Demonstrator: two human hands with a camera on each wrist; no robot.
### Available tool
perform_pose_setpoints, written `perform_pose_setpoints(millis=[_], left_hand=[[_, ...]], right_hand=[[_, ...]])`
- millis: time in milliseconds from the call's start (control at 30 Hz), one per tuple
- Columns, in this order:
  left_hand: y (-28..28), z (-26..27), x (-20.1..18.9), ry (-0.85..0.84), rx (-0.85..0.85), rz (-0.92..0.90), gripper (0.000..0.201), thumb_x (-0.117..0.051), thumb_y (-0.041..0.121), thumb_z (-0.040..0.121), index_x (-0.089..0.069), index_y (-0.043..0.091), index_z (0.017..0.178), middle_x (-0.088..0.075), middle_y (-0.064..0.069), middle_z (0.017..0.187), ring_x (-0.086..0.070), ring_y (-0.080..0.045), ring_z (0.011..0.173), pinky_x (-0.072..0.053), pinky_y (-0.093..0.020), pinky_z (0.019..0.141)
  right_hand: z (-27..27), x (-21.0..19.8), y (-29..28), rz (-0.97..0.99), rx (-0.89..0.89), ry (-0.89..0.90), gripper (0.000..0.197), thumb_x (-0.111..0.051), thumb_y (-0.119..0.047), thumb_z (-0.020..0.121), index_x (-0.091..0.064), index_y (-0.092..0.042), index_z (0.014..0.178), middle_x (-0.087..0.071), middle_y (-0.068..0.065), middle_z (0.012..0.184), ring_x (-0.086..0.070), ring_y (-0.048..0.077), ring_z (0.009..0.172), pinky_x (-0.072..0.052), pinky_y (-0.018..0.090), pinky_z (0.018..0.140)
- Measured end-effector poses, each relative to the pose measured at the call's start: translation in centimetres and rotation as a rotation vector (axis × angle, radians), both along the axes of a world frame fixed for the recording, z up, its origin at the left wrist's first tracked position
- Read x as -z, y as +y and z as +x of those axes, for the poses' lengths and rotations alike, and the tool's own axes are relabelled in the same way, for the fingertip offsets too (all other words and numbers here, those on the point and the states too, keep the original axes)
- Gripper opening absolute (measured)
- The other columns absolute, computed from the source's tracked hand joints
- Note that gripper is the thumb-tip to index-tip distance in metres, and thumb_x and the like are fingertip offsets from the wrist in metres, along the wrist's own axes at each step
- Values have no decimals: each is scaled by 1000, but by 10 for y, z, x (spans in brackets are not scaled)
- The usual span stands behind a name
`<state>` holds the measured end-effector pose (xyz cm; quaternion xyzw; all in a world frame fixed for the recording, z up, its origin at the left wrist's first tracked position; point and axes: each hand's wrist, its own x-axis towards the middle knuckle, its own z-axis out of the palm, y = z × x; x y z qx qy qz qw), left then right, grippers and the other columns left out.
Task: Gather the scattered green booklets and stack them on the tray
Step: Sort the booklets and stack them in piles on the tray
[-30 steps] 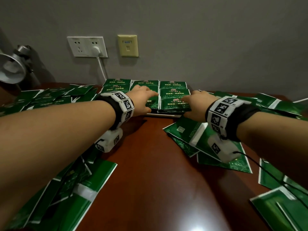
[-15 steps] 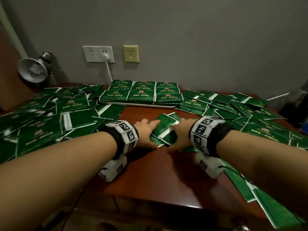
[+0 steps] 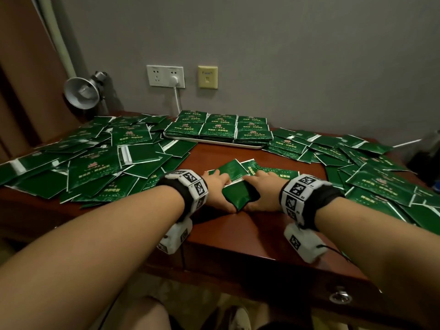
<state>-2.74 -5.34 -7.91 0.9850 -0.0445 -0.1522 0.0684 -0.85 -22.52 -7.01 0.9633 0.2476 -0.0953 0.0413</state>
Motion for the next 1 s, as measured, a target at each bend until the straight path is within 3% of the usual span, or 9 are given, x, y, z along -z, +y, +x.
perform_pose_setpoints(millis=[100, 233, 367, 467, 533, 667, 733, 867, 1000], left_hand=[[1, 0, -2, 0, -4, 3, 77, -76, 53, 73, -39, 23, 133, -42, -7, 130, -42, -30, 123, -43, -40, 98], [2, -1, -2, -32, -54, -50, 92, -80, 54, 66, -31, 20, 137, -50, -9, 126, -58, -25, 104, -51, -34, 88], [4, -1, -3, -45, -52, -122, 96, -83, 49, 65, -30, 16, 138, -57, -6, 125, -60, -24, 107, -51, -38, 91], [6, -2, -6, -58, -41, -213, 95, -86, 35, 66, -31, 19, 141, -60, -4, 124, -60, -23, 109, -51, -38, 92], [6, -2, -8, -79, -33, -256, 97, -87, 24, 66, -31, 19, 145, -59, -4, 126, -59, -22, 112, -51, -36, 93], [6, -1, -8, -115, -52, -281, 127, -90, 26, 61, -4, 20, 154, -39, -10, 147, -46, -27, 129, -43, -41, 105], [7, 0, -5, -116, -72, -265, 133, -91, 32, 61, 4, 22, 154, -31, -13, 150, -38, -31, 135, -36, -44, 111], [8, 3, 0, -86, -106, -247, 133, -89, 36, 64, 8, 21, 154, -29, -17, 151, -33, -33, 138, -32, -43, 113], [7, 3, -2, -100, -122, -212, 132, -88, 38, 63, 6, 19, 154, -29, -17, 150, -31, -35, 138, -30, -44, 113]], right_hand=[[4, -1, 3, 16, 11, 6, 58, -56, -31, 88, -37, -25, 142, -46, 8, 128, -44, 31, 123, -42, 42, 100], [12, -1, 4, 47, -2, -35, 41, -52, -21, 88, -48, -24, 129, -53, 5, 124, -48, 28, 117, -45, 40, 93], [15, -17, 3, 30, -73, -115, 28, -49, -29, 93, -57, -29, 119, -52, 0, 113, -45, 23, 113, -45, 39, 89], [17, -31, 8, 71, -84, -116, 23, -50, -43, 93, -63, -26, 99, -50, 1, 102, -49, 21, 100, -46, 38, 84], [19, -35, 13, 113, -52, -94, 24, -53, -48, 91, -57, -24, 92, -54, 2, 102, -55, 21, 90, -49, 35, 78], [27, -30, 23, 136, 32, -46, 57, -64, -52, 83, -48, -16, 125, -62, 5, 114, -61, 23, 99, -52, 34, 81], [30, -24, 27, 47, 45, -23, 69, -67, -55, 80, -46, -15, 131, -61, 5, 118, -60, 23, 103, -51, 33, 82], [32, -20, 31, -66, 67, -9, 71, -67, -69, 71, -57, -17, 119, -65, 2, 110, -61, 23, 99, -52, 34, 82], [28, -21, 32, -79, 104, -13, 69, -68, -67, 73, -59, -12, 114, -65, 6, 110, -62, 23, 97, -49, 32, 77]])
